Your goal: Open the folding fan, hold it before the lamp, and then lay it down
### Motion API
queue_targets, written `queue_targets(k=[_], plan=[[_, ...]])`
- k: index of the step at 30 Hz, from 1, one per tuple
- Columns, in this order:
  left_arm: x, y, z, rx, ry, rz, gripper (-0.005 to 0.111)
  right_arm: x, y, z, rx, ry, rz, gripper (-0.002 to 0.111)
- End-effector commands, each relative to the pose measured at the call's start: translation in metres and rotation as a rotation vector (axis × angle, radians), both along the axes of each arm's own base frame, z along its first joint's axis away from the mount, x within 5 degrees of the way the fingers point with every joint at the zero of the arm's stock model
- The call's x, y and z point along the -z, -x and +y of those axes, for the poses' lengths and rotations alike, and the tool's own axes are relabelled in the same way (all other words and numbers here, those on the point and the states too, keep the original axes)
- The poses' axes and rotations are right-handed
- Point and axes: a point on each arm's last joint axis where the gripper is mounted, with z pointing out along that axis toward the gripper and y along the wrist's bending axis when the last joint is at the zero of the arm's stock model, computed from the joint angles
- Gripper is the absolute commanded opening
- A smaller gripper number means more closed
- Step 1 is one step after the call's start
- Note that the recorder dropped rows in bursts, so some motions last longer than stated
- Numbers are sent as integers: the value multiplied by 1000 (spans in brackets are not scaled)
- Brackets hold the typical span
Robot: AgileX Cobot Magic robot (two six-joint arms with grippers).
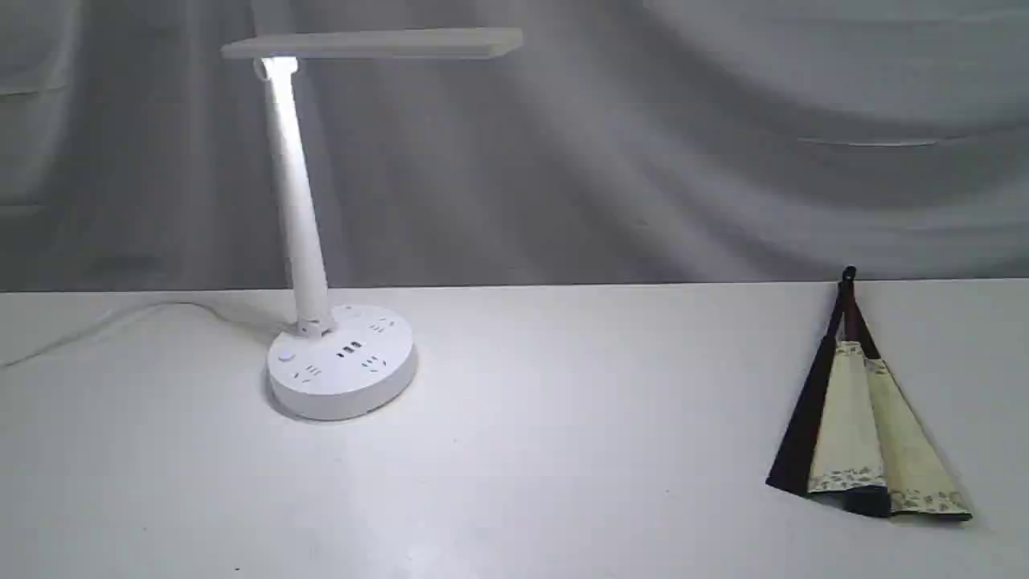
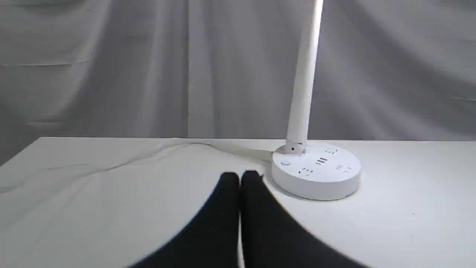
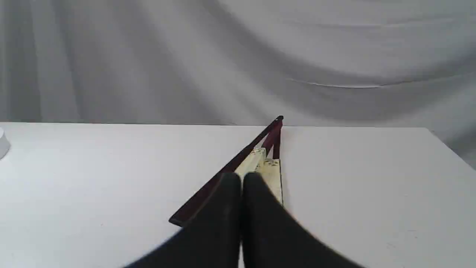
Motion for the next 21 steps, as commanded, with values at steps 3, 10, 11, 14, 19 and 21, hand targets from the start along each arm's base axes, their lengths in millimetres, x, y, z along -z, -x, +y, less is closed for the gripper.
queue_targets(k=[3,10,11,14,19,21], plan=[[-2,0,0,2,14,-20,0,-1,0,0,-4,10,-9,0],[-2,0,0,2,14,-20,0,-1,0,0,-4,15,-8,0],[-2,0,0,2,14,-20,0,-1,0,0,-4,15,-8,0],[-2,0,0,2,14,-20,0,-1,0,0,-4,15,-8,0],[-6,0,0,1,86,-71,0,-8,-1,1,-9,0,-86,0],[-10,1,0,3,164,-104,0,-11,-1,1,-12,-41,-129,0]])
